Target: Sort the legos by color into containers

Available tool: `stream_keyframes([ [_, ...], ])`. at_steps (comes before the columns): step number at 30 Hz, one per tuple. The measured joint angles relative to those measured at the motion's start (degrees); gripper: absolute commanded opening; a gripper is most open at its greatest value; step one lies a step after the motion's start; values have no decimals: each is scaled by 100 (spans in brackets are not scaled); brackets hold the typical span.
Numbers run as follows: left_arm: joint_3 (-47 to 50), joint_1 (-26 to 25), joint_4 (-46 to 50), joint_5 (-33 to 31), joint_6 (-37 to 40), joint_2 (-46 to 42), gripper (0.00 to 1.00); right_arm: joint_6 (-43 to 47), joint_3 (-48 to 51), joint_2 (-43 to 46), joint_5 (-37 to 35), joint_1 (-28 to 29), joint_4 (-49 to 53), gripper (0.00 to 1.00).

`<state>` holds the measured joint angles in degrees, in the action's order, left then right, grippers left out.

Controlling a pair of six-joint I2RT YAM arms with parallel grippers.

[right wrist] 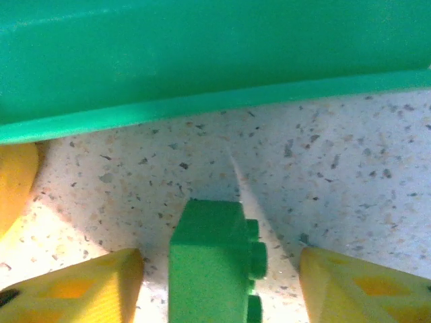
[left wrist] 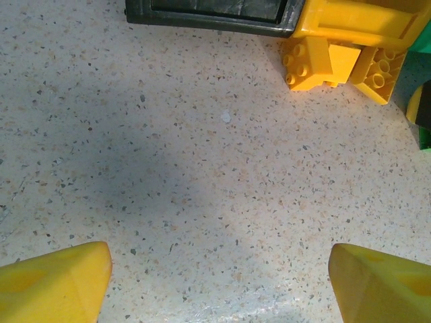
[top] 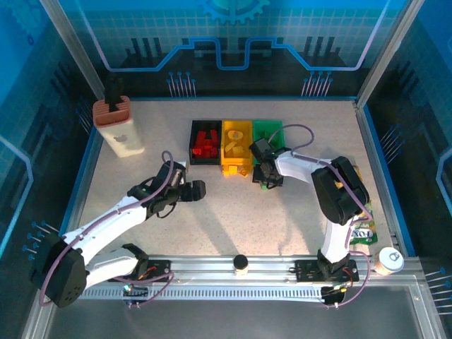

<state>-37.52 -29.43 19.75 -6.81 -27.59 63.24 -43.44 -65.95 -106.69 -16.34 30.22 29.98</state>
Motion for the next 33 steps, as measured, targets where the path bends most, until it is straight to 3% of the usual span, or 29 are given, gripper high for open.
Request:
stream_keyframes([
  [4, 9, 0, -2, -2, 0, 0, 85, -35, 59, 39, -26, 70, -44, 30],
  [8, 20, 0, -2, -2, 0, 0, 84, -50, 160, 203, -52, 186, 33, 22],
  [13, 20, 0, -4, 0, 0, 0, 84, 111, 133, 809, -192, 245, 310, 22],
  [17, 20, -55, -7, -2, -59, 0, 84, 437, -435, 1058, -271, 87, 564, 22],
  [28, 122, -514, 9, -153, -129, -118, 84, 1298, -2551, -68, -256, -629, 1067, 25],
  [29, 133, -542, 7, -157, -151, -133, 84, 1353, -2693, -201, -254, -658, 1123, 29],
  [30, 140, -575, 9, -175, -179, -142, 84, 1394, -2841, -337, -249, -682, 1174, 44],
  [31, 142, -603, 4, -181, -214, -144, 84, 1412, -2979, -452, -234, -708, 1226, 70],
  [32, 142, -632, 2, -195, -238, -144, 84, 1482, -3165, -603, -208, -743, 1292, 82],
  [33, 142, -658, 4, -195, -254, -144, 84, 1541, -3346, -734, -179, -776, 1335, 85],
])
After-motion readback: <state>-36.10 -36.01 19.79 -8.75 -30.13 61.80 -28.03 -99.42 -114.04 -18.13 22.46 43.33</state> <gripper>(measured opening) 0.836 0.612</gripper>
